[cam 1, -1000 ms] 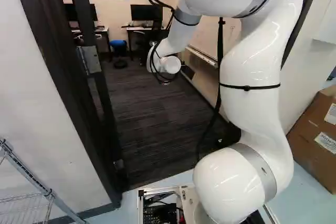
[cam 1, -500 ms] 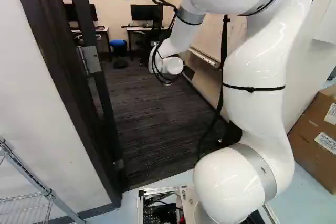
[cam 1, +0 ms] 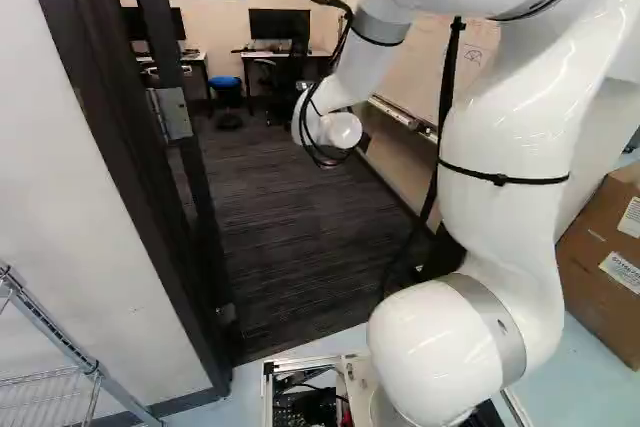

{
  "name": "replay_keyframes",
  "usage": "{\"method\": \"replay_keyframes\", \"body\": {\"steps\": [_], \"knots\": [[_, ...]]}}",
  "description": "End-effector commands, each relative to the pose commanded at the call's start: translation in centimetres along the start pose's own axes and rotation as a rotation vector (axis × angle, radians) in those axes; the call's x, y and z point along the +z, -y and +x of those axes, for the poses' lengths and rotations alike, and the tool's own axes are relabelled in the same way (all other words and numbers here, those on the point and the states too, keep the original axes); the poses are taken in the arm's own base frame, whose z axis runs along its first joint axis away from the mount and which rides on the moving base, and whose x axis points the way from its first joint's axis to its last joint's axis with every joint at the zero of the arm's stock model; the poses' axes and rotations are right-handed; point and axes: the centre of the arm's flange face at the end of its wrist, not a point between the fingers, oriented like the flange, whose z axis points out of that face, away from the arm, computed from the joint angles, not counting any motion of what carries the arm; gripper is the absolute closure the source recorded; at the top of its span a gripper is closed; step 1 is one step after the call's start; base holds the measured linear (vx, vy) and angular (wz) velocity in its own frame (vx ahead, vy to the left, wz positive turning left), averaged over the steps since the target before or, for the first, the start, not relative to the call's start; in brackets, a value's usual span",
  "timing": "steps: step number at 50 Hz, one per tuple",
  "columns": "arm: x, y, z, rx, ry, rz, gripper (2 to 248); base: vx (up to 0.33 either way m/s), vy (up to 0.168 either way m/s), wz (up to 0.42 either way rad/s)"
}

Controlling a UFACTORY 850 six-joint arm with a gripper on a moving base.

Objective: Open the door and move inside

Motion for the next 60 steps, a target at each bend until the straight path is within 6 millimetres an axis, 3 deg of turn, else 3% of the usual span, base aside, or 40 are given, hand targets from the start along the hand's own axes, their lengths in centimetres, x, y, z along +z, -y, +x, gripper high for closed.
{"method": "replay_keyframes", "body": {"steps": [21, 41, 60], "knots": [[-5.4, -2.3, -2.1, -0.007, -0.010, -0.025, 3, 0.000, 0.000, 0.000], [-11.2, -4.4, -5.3, -0.013, -0.020, -0.050, 3, 0.000, 0.000, 0.000], [-15.5, -5.5, -8.1, -0.017, -0.027, -0.068, 3, 0.000, 0.000, 0.000]]}}
